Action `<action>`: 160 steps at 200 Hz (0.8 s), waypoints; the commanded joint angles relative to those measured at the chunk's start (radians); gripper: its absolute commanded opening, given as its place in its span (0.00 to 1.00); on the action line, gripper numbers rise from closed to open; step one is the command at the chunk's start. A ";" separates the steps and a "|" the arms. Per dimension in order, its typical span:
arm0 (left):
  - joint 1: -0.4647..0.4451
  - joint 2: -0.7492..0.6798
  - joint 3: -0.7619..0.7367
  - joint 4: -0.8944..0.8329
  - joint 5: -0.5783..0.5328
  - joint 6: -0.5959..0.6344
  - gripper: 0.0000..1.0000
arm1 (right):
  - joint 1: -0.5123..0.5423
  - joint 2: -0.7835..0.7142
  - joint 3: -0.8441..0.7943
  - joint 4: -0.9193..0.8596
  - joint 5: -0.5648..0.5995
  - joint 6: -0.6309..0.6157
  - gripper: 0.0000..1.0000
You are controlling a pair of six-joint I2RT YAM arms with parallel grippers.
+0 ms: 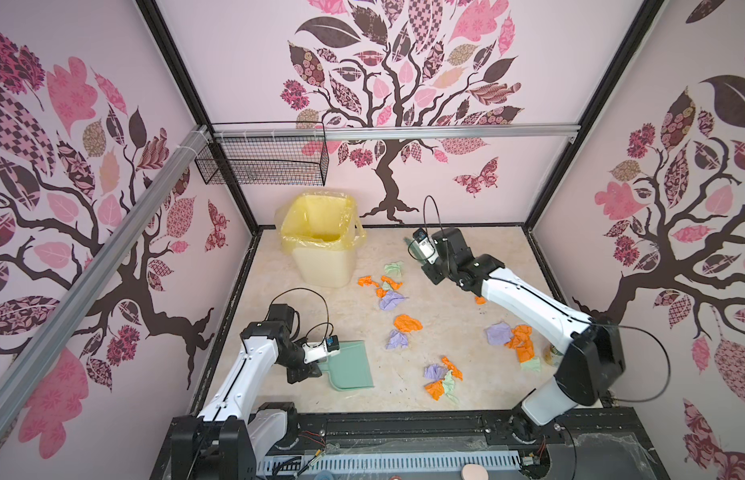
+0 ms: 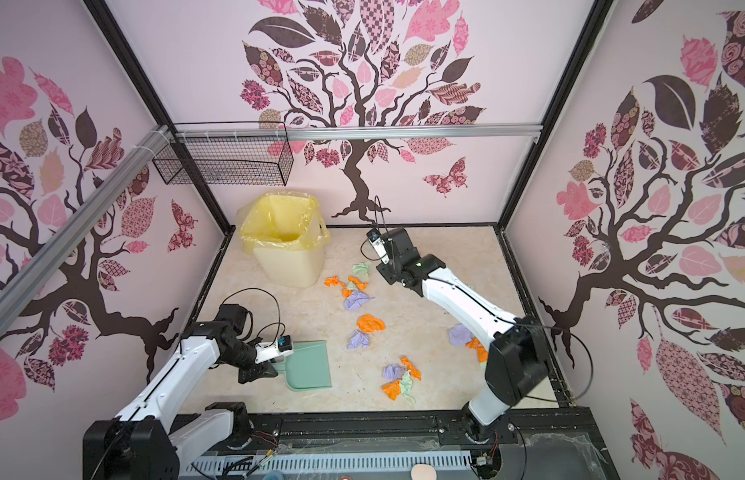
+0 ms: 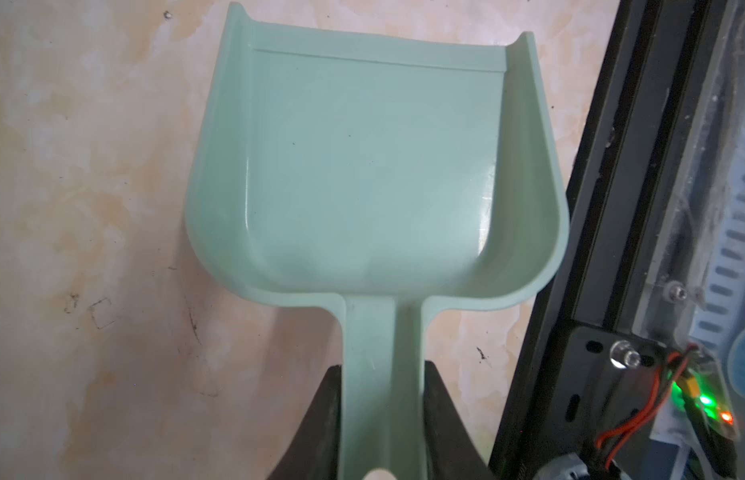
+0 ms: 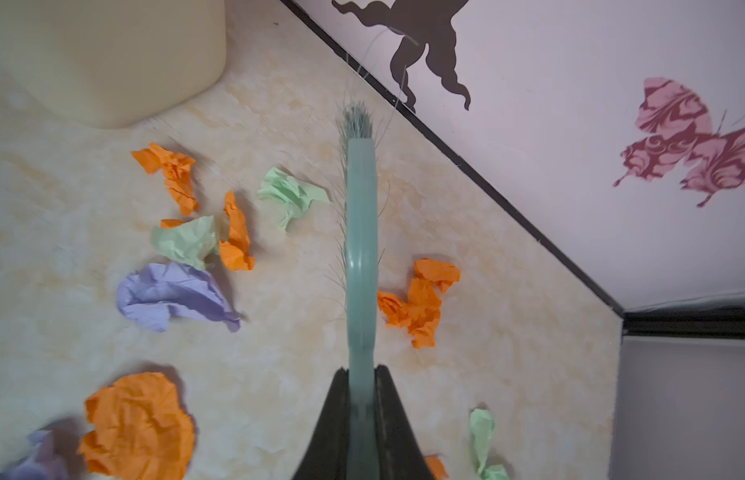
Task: Sweep away the paper scraps from the table
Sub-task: 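Swing the broom with the right gripper to the far scraps near the bin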
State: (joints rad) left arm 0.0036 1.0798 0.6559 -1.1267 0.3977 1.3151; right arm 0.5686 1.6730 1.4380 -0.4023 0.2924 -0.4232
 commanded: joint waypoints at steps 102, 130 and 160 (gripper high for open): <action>0.032 -0.090 -0.026 0.014 0.041 0.030 0.00 | 0.107 0.494 0.351 0.049 0.199 -0.610 0.00; 0.033 -0.075 -0.019 0.011 0.049 0.031 0.00 | 0.153 0.485 0.261 0.052 0.169 -0.640 0.00; 0.038 -0.080 -0.028 0.018 0.052 0.035 0.00 | 0.198 0.419 0.108 0.110 0.206 -0.660 0.00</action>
State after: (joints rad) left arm 0.0341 1.0050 0.6529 -1.1149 0.4152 1.3361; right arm 0.7395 2.1307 1.6424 -0.3111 0.4801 -1.0496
